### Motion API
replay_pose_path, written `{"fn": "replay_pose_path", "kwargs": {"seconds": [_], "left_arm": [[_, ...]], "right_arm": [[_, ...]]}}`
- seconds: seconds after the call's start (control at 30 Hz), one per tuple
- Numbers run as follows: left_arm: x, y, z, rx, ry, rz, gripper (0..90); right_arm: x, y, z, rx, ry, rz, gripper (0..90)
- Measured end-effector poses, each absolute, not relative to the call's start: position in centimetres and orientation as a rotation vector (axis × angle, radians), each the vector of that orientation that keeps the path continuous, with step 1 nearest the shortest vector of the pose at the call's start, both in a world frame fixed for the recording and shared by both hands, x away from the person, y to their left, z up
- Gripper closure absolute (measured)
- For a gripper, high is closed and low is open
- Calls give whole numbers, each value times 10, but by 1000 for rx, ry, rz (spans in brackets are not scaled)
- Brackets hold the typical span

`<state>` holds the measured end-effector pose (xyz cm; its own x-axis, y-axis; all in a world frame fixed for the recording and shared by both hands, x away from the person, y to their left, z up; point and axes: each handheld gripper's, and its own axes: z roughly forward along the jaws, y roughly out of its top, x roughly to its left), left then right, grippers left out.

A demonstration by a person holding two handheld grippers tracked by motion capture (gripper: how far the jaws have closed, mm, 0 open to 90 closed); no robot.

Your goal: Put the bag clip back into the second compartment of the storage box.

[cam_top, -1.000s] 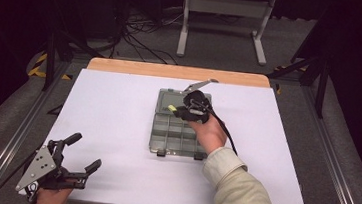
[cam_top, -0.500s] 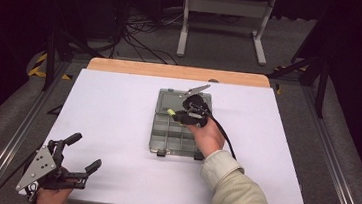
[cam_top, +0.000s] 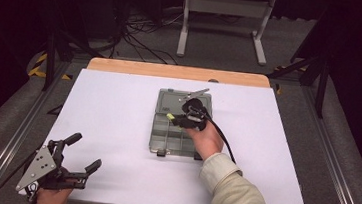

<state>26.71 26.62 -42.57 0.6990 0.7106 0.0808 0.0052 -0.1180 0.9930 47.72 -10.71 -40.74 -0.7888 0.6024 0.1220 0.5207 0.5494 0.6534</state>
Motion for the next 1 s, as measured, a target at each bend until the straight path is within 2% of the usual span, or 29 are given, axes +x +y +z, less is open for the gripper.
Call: {"fn": "replay_pose_path", "kwargs": {"seconds": [0.27, 0.37, 0.4, 0.63, 0.7, 0.73, 0.77, 0.87, 1.0], "left_arm": [[267, 267, -426, 1588, 604, 664, 43], [267, 266, -426, 1588, 604, 662, 43], [267, 266, -426, 1588, 604, 661, 43], [268, 267, -426, 1591, 605, 663, 42], [267, 267, -426, 1591, 605, 663, 42], [267, 267, -426, 1591, 605, 664, 42], [268, 267, -426, 1590, 605, 663, 42], [268, 266, -426, 1590, 606, 661, 42], [268, 266, -426, 1593, 605, 660, 42]], "right_arm": [[476, -110, -408, 983, 2667, 1071, 772], [475, -110, -408, 994, 2665, 1069, 743], [475, -111, -407, 1000, 2654, 1074, 670], [472, -111, -400, 964, 2623, 1092, 558], [471, -110, -398, 961, 2610, 1092, 472], [469, -110, -396, 956, 2592, 1088, 366], [469, -110, -395, 959, 2580, 1080, 310], [464, -112, -389, 962, 2555, 1084, 199], [460, -115, -383, 971, 2542, 1122, 162]]}}
